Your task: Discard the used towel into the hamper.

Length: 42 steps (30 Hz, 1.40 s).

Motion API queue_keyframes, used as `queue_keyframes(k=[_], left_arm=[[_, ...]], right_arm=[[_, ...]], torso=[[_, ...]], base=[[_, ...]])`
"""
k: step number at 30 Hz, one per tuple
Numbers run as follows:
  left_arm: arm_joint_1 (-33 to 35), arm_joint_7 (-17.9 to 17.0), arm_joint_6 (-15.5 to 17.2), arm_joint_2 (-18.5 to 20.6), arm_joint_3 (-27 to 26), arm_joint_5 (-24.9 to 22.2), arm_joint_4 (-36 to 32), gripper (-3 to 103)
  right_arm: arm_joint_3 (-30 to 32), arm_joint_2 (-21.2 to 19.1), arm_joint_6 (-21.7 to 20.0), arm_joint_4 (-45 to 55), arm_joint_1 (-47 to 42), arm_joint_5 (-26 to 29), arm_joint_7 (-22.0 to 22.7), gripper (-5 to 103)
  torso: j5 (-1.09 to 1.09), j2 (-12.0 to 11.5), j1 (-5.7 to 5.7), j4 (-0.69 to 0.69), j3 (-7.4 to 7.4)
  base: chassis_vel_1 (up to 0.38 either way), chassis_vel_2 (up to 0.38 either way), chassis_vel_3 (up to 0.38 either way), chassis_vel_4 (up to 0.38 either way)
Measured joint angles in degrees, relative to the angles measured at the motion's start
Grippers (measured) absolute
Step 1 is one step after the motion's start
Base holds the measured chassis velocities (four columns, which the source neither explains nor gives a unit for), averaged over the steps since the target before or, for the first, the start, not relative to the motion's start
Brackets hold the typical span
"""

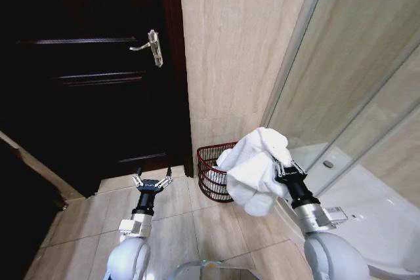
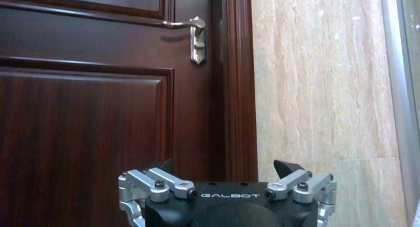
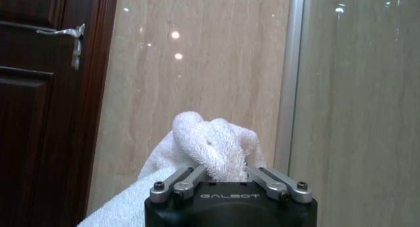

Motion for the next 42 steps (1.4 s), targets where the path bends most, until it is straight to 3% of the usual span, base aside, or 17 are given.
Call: queue_keyframes(k=[25, 42], left_arm=[[0.5, -0.4, -1.5, -0.3, 0.4, 0.0, -0.4, 100], [1.5, -1.0, -2.5, -0.8, 1.1, 0.9, -0.8, 100]], right_arm=[[0.2, 0.1, 0.2, 0.5, -0.7, 0.2, -0.2, 14], [-0.3, -0.1, 0.2, 1.4, -1.1, 1.4, 0.3, 14]], torso=[[0.00, 5.8, 2.17, 0.00, 3.63], [0.00, 5.9, 2.27, 0.00, 3.66]], base=[[-0.018, 0.017, 0.015, -0.014], [-0.015, 0.014, 0.016, -0.012]])
